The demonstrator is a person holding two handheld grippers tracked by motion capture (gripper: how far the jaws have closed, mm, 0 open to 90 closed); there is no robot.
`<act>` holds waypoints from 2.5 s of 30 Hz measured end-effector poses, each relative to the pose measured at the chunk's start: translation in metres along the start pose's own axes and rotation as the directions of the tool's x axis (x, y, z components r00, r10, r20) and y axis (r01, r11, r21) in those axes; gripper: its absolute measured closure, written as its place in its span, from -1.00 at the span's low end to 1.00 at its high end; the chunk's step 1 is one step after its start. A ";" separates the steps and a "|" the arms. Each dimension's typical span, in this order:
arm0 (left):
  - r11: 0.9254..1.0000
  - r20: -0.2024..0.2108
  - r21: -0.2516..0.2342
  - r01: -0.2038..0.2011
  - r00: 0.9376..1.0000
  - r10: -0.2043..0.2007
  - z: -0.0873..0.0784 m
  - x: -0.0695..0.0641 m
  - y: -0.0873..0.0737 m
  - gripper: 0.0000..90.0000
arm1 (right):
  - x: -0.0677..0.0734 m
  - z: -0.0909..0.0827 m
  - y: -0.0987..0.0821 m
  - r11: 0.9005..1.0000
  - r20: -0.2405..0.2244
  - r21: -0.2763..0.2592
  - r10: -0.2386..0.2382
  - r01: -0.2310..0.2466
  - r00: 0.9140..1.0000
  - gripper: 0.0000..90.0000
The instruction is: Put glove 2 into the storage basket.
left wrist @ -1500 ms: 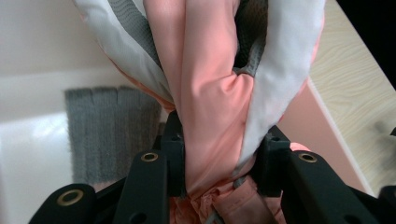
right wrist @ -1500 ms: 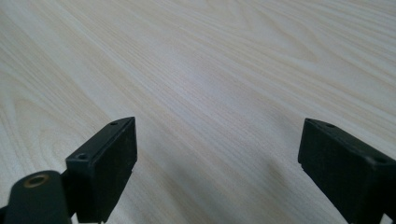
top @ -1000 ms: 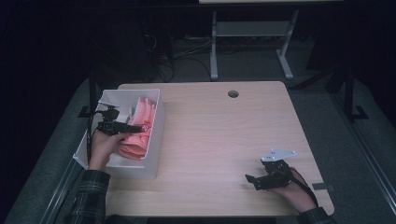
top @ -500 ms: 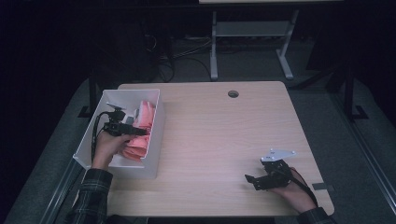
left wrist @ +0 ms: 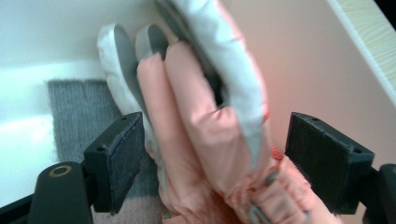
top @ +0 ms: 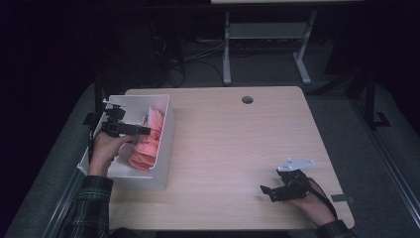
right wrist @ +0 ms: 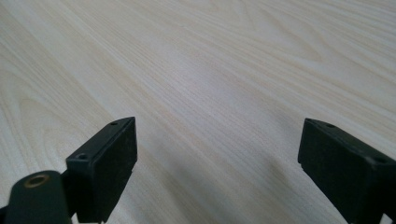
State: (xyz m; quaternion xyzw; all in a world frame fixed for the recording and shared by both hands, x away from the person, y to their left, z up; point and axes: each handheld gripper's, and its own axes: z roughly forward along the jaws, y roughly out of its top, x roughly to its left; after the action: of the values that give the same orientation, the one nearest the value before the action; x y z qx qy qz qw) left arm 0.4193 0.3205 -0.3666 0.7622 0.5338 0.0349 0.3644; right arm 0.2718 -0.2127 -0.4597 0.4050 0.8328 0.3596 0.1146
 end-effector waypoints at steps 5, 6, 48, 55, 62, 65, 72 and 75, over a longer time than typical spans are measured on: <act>0.999 -0.009 -0.035 -0.037 0.999 0.036 -0.012 -0.012 0.010 -0.59 | -0.001 -0.001 0.000 1.000 0.002 0.000 0.003 -0.003 1.000 -0.74; 0.999 -0.009 -0.035 -0.037 0.999 0.036 -0.012 -0.012 0.010 -0.59 | -0.001 -0.002 0.000 1.000 0.001 0.001 0.002 -0.002 1.000 -0.74; 0.907 0.179 -0.071 -0.416 0.889 0.422 0.043 -0.207 0.002 -0.59 | 0.000 -0.001 0.000 1.000 0.017 -0.005 -0.018 0.018 1.000 -0.74; 0.889 0.198 -0.053 -0.454 0.868 0.455 0.070 -0.220 -0.017 -0.61 | 0.000 -0.001 -0.001 1.000 0.015 -0.005 -0.021 0.021 1.000 -0.74; 0.874 0.222 -0.044 -0.485 0.848 0.481 0.092 -0.223 -0.040 -0.61 | 0.001 -0.001 -0.001 1.000 0.014 -0.006 -0.029 0.029 0.999 -0.74; 0.865 0.224 -0.034 -0.501 0.840 0.495 0.097 -0.223 -0.045 -0.61 | 0.001 0.000 -0.001 1.000 0.015 -0.006 -0.030 0.030 0.999 -0.74; 0.849 0.251 0.010 -0.529 0.823 0.510 0.119 -0.219 -0.072 -0.63 | 0.001 0.000 -0.001 0.999 0.015 -0.004 -0.037 0.037 0.999 -0.74; 0.847 0.255 0.019 -0.532 0.821 0.510 0.122 -0.218 -0.077 -0.63 | 0.001 0.000 -0.001 0.999 0.015 -0.002 -0.037 0.037 0.999 -0.74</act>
State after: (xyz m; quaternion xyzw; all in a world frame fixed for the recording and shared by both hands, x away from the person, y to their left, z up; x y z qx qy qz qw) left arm 0.3196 0.0868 -0.4281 0.8930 0.2581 0.0166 0.3682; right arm 0.2704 -0.2123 -0.4604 0.3919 0.8389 0.3553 0.1279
